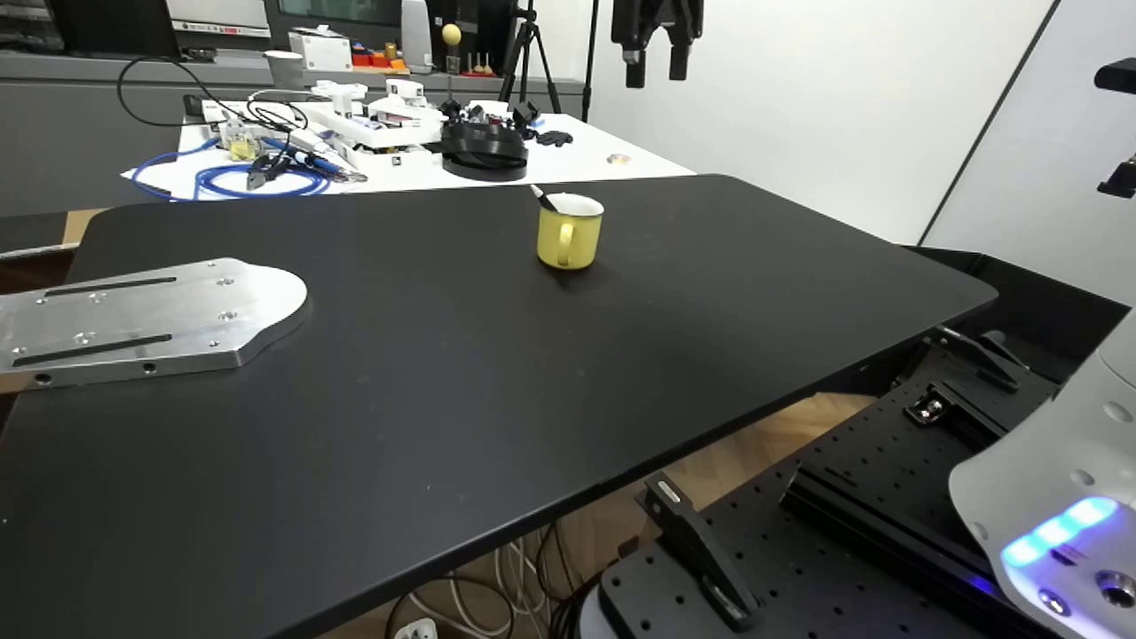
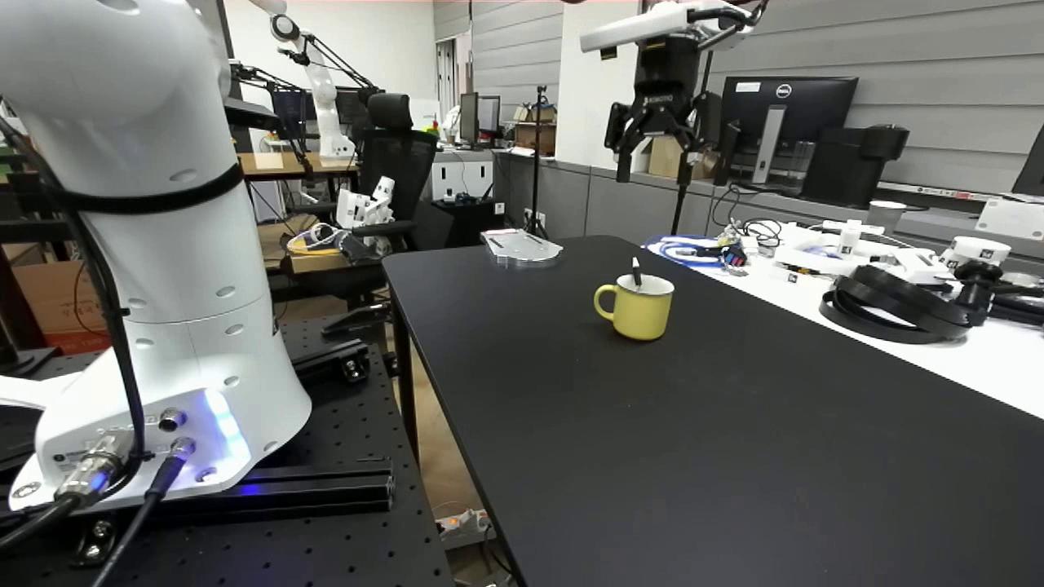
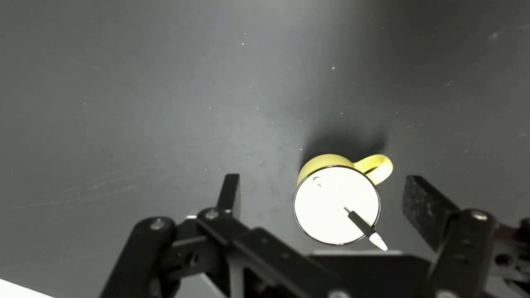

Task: Remove the pen from the cup and put it on the table

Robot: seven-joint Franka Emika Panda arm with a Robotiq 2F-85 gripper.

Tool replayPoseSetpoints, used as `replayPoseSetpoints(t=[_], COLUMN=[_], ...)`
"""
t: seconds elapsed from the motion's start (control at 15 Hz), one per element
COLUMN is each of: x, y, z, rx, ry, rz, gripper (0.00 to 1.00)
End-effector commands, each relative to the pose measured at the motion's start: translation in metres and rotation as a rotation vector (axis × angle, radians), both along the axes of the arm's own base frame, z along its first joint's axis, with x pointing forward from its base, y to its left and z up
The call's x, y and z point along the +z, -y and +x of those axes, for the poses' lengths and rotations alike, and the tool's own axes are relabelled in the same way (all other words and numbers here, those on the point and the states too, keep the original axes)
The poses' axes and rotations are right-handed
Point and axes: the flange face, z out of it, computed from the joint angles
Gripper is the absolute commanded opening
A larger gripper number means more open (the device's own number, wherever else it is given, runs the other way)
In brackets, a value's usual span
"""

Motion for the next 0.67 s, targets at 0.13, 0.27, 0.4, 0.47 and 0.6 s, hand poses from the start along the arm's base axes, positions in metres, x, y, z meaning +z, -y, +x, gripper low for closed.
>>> replayPoseSetpoints(t=[0.13, 0.27, 0.4, 0.47, 0.6], x=[-0.020, -0.030, -0.041, -0.045, -0.056], y=[-0.046, -0.065, -0.081, -0.088, -0.101], z=[0.048, 0.055, 0.061, 0.064, 0.069], rx=[0.174, 0.241, 0.304, 0.328, 0.374], ry=[-0.031, -0.032, -0.035, -0.034, -0.034], rz=[-0.145, -0.183, -0.212, -0.225, -0.237], gripper=[1.00, 1.00, 1.00, 1.00, 1.00])
